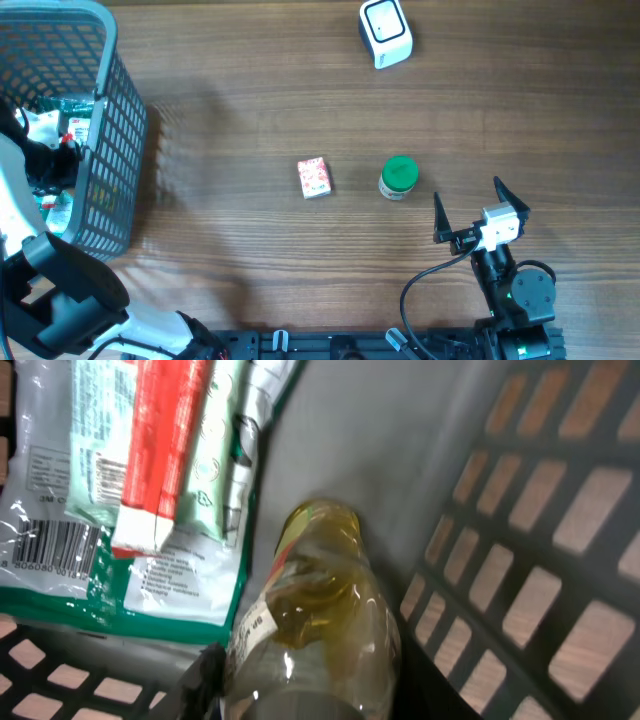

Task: Scan the item barcode
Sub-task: 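Reach the left gripper into the basket and grasp the yellow Vim bottle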

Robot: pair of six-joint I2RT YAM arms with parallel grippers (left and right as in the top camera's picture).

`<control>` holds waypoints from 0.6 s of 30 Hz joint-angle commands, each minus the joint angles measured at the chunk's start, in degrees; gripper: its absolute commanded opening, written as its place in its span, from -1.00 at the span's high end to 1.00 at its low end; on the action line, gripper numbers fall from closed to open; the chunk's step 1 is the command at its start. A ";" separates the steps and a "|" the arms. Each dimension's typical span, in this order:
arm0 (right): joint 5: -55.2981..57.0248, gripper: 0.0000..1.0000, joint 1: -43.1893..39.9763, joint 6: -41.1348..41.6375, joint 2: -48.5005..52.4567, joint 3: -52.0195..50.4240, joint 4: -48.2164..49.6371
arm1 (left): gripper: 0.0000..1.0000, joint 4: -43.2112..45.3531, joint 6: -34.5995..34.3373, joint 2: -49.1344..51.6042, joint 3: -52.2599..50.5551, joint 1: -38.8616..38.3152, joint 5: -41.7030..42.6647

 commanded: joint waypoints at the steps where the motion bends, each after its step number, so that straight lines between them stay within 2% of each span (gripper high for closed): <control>1: -0.90 -0.99 -0.28 -0.70 -0.15 -0.07 0.15 | 0.29 2.29 -8.85 -0.92 -0.57 0.37 1.73; 2: -0.90 -0.99 -0.28 -0.70 -0.15 -0.07 0.15 | 0.15 2.47 -9.75 -0.92 -0.57 0.37 1.70; 5: -0.90 -0.99 -0.28 -0.70 -0.15 -0.07 0.15 | 0.02 2.40 -9.77 -0.92 -0.57 0.37 1.73; 16: -0.90 -0.99 -0.28 -0.68 -0.15 -0.07 0.15 | 0.04 5.73 -9.77 0.37 -3.13 0.37 2.97; 18: -0.90 -0.99 -0.28 -0.68 -0.15 -0.07 0.15 | 0.21 7.34 -9.79 0.37 -4.33 0.37 3.45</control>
